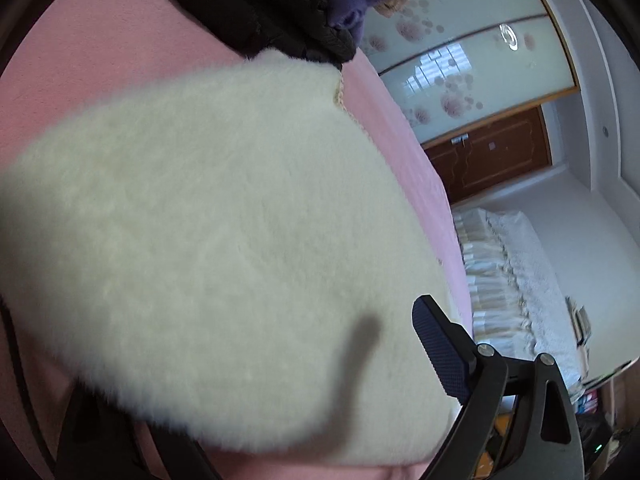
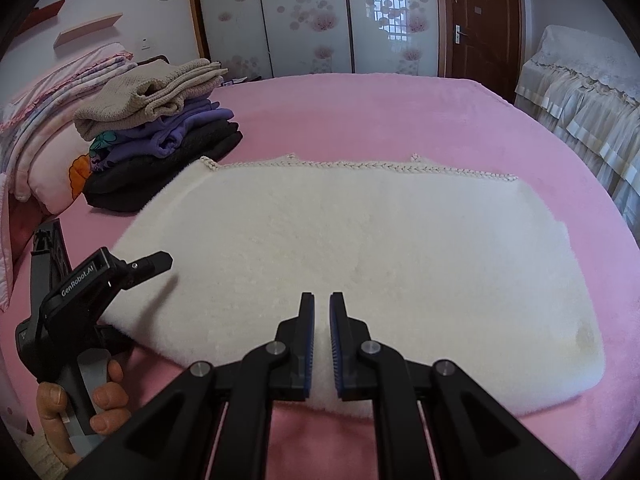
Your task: Fold large clothes
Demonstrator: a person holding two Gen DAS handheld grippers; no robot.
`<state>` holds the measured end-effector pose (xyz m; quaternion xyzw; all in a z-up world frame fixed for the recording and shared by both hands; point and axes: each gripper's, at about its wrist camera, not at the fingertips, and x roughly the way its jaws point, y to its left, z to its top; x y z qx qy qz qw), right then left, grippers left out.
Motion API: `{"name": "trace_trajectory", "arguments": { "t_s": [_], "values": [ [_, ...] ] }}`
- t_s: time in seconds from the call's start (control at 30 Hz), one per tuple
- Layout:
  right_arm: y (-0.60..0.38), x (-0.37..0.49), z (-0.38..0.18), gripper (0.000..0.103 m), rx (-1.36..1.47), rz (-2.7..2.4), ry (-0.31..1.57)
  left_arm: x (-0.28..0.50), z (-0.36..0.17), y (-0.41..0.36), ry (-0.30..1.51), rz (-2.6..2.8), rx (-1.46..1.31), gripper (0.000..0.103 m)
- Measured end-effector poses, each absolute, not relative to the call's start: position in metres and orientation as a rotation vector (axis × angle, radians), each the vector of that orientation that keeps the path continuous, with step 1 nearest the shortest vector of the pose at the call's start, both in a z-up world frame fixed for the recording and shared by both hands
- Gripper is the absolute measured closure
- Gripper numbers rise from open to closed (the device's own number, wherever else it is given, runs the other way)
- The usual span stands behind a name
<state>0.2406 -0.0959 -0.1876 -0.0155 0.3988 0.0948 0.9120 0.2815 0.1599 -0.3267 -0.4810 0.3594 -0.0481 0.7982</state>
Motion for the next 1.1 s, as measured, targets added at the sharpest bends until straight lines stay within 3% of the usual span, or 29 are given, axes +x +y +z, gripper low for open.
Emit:
{"name": "trace_trajectory", "arguments": {
  "t_s": [0.07,0.13,0.2,0.27,0.33,0.6,0.9,1.1],
  "values": [
    [-0.098,0.245,-0.191,0.096,-0.022,0.189,0.824,0.286,-0.328,0.163,0.768,-0.087,-1.07,0.013],
    [-0.1,0.249,-0.191,0.096,-0.014,0.186,0.821,0.29,-0.327,0.164,0.79,-0.055,-1.075,0.021],
    [-0.101,0.252,-0.191,0.096,-0.009,0.185,0.816,0.295,-0.323,0.158,0.822,-0.018,-1.039,0.041],
    [-0.101,0.255,-0.191,0.096,-0.012,0.184,0.813,0.299,-0.318,0.155,0.856,0.0,-0.968,0.068],
    [-0.101,0.258,-0.19,0.096,-0.012,0.187,0.81,0.3,-0.307,0.152,0.851,0.001,-0.899,0.08],
    [-0.088,0.276,-0.187,0.096,-0.03,0.201,0.805,0.295,-0.26,0.118,0.769,0.063,-0.536,0.083],
    [-0.068,0.302,-0.228,0.095,-0.115,0.247,0.915,0.287,-0.209,0.088,0.686,0.055,-0.376,0.083],
    [-0.083,0.303,-0.237,0.095,-0.008,0.296,0.931,0.291,-0.163,0.03,0.605,-0.04,-0.207,0.083]
  ]
}}
